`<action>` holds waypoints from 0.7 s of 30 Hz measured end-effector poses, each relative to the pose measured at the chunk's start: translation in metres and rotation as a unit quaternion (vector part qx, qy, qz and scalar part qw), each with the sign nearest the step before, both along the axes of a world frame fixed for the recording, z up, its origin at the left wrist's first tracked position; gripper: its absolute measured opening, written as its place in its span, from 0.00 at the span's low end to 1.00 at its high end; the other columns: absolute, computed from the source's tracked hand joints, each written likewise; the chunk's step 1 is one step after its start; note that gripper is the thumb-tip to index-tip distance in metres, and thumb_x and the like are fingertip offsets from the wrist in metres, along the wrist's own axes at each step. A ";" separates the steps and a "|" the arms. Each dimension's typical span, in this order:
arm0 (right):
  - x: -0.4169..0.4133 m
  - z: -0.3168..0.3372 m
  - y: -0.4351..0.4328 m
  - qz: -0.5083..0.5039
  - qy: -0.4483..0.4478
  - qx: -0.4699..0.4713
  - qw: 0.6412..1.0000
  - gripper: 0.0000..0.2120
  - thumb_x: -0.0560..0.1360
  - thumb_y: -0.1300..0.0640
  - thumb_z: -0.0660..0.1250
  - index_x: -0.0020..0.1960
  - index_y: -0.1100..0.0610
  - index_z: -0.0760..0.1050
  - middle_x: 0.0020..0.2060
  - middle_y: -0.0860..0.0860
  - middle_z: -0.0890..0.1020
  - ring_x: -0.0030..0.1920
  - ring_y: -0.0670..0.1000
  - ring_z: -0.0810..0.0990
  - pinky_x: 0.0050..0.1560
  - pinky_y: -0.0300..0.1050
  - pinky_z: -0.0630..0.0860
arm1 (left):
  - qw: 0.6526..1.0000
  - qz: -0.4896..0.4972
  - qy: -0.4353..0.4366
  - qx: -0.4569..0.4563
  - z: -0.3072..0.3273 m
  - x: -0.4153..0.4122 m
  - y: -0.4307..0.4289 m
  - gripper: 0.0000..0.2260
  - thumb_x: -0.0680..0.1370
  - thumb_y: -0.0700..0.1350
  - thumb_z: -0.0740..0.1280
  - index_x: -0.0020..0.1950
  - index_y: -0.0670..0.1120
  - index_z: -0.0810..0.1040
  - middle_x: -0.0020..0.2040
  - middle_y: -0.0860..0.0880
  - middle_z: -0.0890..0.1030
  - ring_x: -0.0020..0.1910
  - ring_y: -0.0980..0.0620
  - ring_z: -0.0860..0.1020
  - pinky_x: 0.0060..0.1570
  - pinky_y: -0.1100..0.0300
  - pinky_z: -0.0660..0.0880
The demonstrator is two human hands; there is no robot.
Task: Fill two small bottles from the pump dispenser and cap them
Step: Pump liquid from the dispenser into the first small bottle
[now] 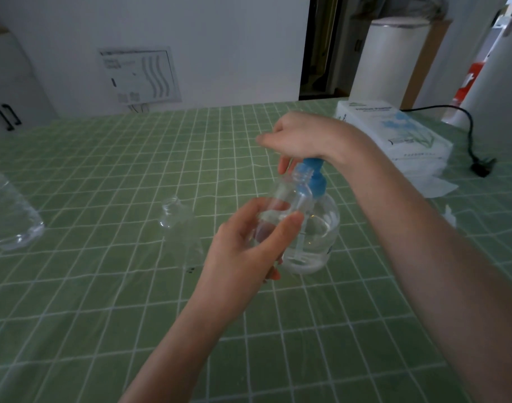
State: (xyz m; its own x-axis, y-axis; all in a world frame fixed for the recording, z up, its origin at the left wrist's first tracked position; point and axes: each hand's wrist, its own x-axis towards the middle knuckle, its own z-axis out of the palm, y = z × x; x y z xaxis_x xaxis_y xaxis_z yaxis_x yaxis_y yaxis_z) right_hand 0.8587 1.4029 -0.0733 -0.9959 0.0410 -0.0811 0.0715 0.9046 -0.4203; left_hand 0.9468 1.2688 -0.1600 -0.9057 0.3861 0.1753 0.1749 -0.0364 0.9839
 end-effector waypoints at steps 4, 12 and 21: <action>-0.001 -0.001 -0.001 -0.001 -0.008 -0.010 1.000 0.21 0.79 0.47 0.57 0.59 0.62 0.75 0.47 0.57 0.84 0.48 0.57 0.83 0.53 0.48 0.76 | 1.000 0.002 -0.001 0.001 0.000 -0.001 0.000 0.13 0.69 0.58 0.69 0.49 0.54 0.79 0.29 0.57 0.78 0.28 0.60 0.75 0.27 0.68 0.71; -0.001 -0.008 -0.002 0.002 -0.032 -0.015 0.999 0.20 0.79 0.47 0.57 0.60 0.62 0.74 0.51 0.58 0.82 0.51 0.57 0.81 0.59 0.53 0.75 | 1.000 0.001 -0.015 -0.001 -0.006 -0.003 0.000 0.08 0.69 0.55 0.68 0.47 0.56 0.80 0.29 0.57 0.78 0.28 0.59 0.75 0.26 0.68 0.71; 0.000 -0.002 0.000 -0.002 -0.005 -0.033 0.999 0.20 0.79 0.47 0.58 0.60 0.61 0.73 0.47 0.57 0.83 0.48 0.56 0.83 0.55 0.53 0.77 | 1.000 -0.004 -0.007 0.009 -0.003 -0.003 0.000 0.08 0.69 0.55 0.68 0.46 0.56 0.80 0.28 0.56 0.77 0.27 0.59 0.74 0.26 0.68 0.71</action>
State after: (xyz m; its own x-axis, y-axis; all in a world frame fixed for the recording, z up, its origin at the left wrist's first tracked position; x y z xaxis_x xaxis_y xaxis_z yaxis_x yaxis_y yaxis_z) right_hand 0.8584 1.4027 -0.0753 -0.9948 0.0386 -0.0947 0.0794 0.8750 -0.4776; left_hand 0.9433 1.2687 -0.1631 -0.9051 0.3902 0.1690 0.1602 -0.0552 0.9855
